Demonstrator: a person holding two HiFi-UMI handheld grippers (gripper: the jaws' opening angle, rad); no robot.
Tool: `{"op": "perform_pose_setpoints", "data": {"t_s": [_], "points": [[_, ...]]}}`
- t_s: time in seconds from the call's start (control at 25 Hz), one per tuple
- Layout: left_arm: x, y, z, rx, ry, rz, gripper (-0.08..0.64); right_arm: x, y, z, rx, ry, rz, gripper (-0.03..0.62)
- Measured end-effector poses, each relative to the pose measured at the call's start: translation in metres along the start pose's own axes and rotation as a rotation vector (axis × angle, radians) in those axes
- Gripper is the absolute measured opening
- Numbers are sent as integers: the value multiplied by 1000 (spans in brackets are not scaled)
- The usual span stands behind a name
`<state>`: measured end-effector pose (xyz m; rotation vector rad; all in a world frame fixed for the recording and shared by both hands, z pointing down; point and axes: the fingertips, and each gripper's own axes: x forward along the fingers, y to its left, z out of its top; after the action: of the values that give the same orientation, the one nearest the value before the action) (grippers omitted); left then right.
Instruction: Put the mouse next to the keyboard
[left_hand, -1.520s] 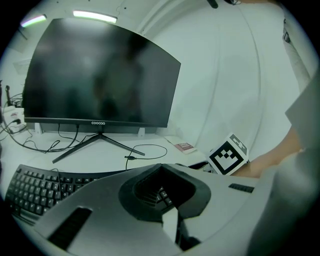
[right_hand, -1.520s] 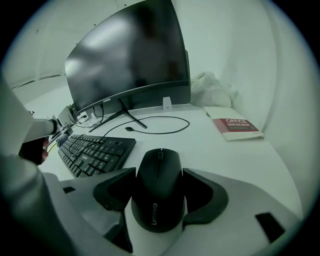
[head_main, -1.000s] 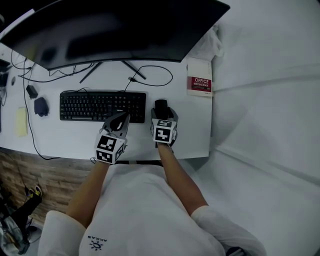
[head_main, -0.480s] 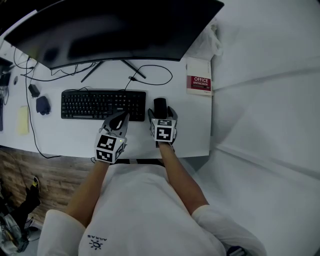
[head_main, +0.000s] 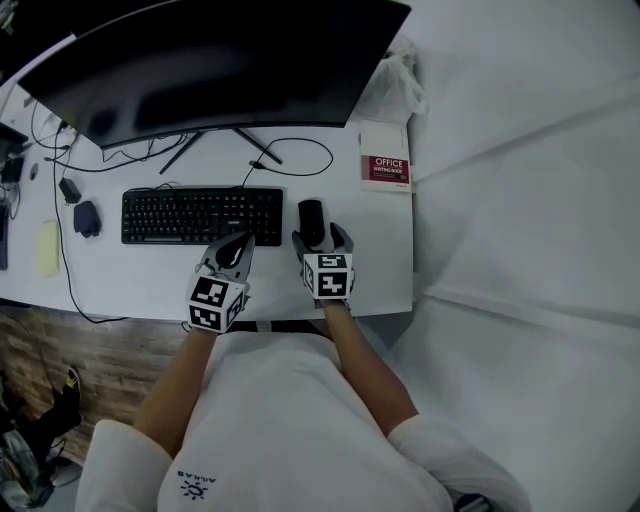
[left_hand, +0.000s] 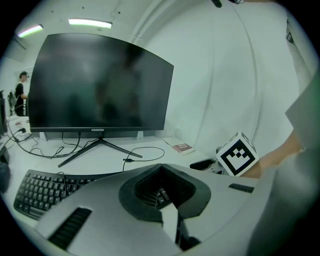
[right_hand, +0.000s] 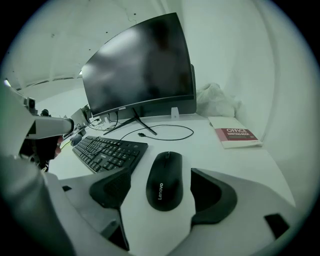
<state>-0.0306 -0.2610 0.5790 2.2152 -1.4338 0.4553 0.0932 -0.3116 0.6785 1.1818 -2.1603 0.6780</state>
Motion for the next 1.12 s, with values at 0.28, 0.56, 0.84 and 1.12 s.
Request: {"op": "perform_pose_setpoints", "data": {"t_s": [0.28,0.56,0.84,1.12], "points": [[-6,-13,7,8,-23,7,6,-21,6,6,-34,-37,70,306],[-22,-21,15,31,-44,37,6,-46,6,17,-29,-120,139,33],[-47,-21,13,8,-85,71,6,-63,-3,19,7,-169,180,18],[-72,-25,7,-15,-115,55,6,-93,2,21,22,-229,182,18]]}}
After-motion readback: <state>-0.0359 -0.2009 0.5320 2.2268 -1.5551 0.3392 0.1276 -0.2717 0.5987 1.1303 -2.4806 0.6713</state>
